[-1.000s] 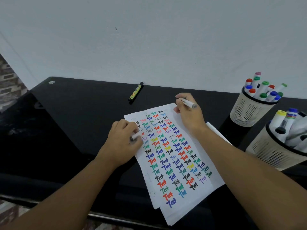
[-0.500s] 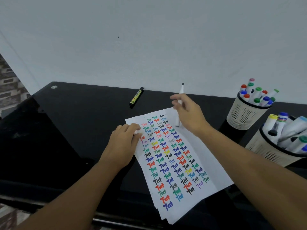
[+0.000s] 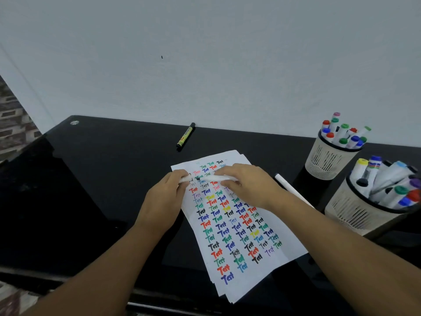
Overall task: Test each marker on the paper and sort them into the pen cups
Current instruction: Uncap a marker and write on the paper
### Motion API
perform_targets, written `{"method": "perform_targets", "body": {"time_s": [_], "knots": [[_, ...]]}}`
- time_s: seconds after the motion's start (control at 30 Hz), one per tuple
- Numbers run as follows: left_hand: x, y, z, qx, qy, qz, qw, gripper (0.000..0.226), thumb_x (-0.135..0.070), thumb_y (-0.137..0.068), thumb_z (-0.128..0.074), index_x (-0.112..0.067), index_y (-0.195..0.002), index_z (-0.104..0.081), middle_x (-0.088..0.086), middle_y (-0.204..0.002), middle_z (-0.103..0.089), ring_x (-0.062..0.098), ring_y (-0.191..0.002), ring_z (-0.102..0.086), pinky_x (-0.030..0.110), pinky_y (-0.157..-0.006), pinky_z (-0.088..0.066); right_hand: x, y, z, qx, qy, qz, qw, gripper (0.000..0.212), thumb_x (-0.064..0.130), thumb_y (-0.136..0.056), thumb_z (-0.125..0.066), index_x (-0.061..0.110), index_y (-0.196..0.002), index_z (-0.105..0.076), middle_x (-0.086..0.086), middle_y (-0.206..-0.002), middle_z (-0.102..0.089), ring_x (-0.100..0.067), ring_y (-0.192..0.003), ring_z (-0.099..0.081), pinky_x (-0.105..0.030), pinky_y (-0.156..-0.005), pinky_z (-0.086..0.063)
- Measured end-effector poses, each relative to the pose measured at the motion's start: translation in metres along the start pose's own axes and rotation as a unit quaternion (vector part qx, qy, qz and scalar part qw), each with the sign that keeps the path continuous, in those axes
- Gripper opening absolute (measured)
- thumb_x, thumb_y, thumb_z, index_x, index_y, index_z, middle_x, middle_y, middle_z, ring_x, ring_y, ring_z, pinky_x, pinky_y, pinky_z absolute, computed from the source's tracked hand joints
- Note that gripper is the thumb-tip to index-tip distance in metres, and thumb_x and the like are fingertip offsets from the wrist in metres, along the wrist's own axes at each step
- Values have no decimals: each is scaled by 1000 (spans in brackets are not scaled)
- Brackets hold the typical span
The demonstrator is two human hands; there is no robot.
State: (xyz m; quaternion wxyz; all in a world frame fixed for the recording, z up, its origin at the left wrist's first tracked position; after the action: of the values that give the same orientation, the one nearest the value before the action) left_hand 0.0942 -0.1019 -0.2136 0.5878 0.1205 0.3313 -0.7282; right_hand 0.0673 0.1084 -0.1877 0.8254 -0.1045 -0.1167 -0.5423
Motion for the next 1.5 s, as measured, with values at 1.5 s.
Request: {"method": "perform_targets", "body": {"time_s": [1.5], "knots": [[-16, 4, 5, 9, -44, -52, 998, 59, -43, -94, -64, -15, -146, -53, -1, -117, -69, 26, -115, -58, 45, -102, -47, 44, 14, -4, 4, 23, 97, 995, 57, 30, -110, -39, 44, -160, -15, 5, -112, -55, -7, -70, -50, -29, -63, -43]]}}
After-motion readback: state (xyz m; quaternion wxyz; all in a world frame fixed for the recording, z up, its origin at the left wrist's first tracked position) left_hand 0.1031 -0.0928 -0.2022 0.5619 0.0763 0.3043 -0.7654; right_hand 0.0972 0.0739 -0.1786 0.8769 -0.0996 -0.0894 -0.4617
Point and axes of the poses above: each hand's wrist, its own y-axis away from the middle knuckle, its own z-axis out of the back of the hand, x = y × z, the point moved 7 cm from there along -y, towards the middle knuckle
